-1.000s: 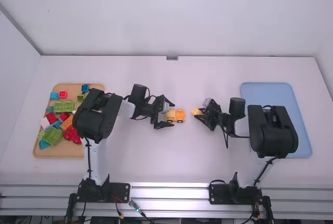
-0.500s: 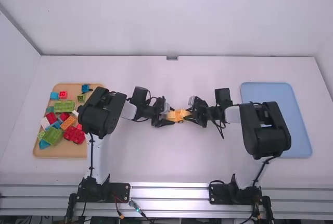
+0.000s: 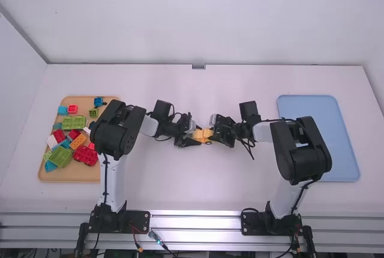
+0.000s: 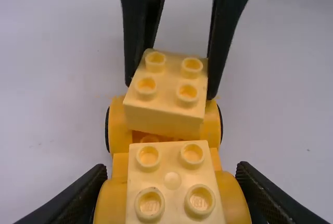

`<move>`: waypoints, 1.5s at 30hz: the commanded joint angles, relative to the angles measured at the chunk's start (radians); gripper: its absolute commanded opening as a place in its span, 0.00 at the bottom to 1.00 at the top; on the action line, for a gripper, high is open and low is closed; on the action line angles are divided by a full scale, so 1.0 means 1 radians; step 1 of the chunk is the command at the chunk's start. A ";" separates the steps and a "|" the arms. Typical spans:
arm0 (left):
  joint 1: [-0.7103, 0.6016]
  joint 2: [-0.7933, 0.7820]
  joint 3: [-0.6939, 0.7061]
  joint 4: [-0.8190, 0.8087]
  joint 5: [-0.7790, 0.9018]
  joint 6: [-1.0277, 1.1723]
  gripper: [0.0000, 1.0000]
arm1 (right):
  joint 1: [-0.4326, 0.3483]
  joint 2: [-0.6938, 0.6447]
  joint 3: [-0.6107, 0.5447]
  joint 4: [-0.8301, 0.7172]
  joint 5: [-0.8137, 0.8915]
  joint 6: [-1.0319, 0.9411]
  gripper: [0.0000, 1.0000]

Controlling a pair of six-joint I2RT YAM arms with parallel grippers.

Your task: Assemble lego blocks to make yellow taxi

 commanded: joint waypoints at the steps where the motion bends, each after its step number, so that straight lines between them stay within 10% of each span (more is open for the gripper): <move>1: -0.009 0.019 -0.014 -0.052 -0.027 0.094 0.44 | -0.002 -0.025 0.014 -0.025 -0.002 -0.048 0.00; 37: -0.015 0.019 -0.013 -0.118 -0.029 0.160 0.44 | 0.039 -0.025 0.005 -0.099 -0.011 -0.117 0.00; 45: -0.015 0.019 -0.013 -0.119 -0.029 0.161 0.45 | 0.026 -0.025 0.010 -0.096 -0.014 -0.115 0.31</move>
